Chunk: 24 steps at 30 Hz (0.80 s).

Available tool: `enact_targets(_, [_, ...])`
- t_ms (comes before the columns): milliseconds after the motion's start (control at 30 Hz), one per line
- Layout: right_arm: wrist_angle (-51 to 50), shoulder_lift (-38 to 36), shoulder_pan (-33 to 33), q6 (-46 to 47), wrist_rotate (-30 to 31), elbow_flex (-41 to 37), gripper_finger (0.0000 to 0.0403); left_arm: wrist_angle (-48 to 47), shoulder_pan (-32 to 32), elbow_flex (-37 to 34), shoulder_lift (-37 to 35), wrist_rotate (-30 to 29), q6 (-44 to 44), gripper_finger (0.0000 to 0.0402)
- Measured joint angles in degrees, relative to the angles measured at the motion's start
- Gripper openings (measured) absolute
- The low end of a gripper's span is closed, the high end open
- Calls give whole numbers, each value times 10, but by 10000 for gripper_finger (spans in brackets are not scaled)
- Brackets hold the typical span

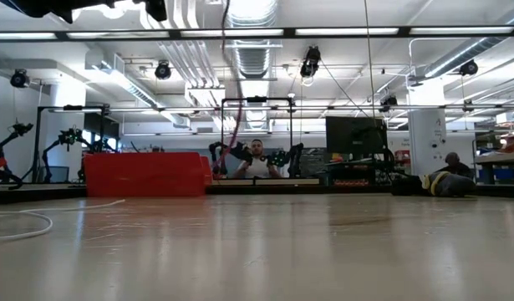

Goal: Coil cords
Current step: Uncoil the red wire from the black spool

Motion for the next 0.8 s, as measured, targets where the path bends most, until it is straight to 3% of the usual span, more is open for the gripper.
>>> enact_targets(67, [-10,-18,2,-4,-5,0,5,0,0,0,3,-12,3,0])
enact_targets(200, [-32,-32,7,35,-13,0,5,0,0,0,13,-93,12,0])
enact_targets(400, [-44,-12,7,82,-110,1,7,25,0,0,39,-214,11,0])
enact_targets(667, [-96,41,7,127,-110,0,8,52,0,29,79,-338,-17,0])
enact_targets(800, [-195,44,6,176,-100,0,9,48,0,43,68,-320,-8,0])
